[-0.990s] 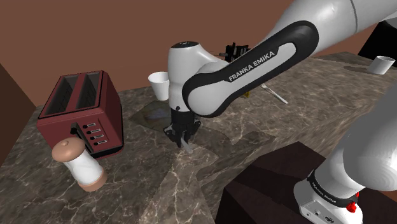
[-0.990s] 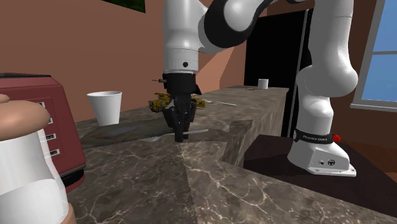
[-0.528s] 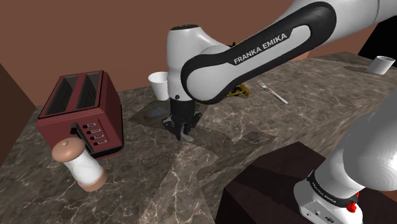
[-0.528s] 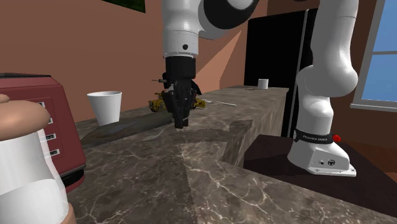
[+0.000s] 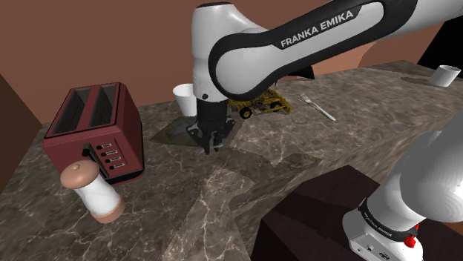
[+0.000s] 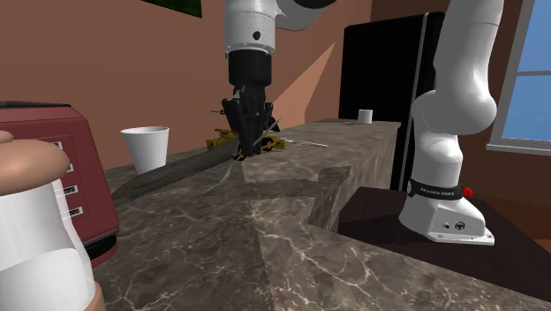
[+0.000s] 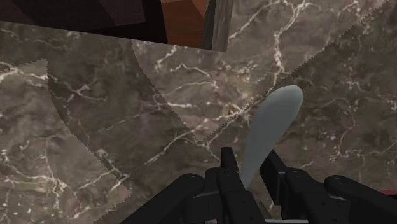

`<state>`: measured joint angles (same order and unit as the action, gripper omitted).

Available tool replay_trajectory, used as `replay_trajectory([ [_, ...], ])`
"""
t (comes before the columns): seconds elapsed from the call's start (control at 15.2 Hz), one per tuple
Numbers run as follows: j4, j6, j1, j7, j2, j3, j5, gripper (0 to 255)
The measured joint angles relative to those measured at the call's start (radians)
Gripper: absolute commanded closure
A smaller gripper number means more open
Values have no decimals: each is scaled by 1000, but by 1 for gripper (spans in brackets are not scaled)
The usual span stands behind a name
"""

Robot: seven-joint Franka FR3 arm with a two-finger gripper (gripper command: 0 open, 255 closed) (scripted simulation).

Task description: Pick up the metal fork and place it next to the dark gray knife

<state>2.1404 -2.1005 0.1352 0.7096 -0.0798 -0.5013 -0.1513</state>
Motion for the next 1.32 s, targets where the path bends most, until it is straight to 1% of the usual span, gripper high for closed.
replay_trajectory([
  [0.79, -112, 155, -4, -1, -46, 12, -12, 255],
  [1.32, -215, 265, -8, 6, -55, 18, -10, 255],
])
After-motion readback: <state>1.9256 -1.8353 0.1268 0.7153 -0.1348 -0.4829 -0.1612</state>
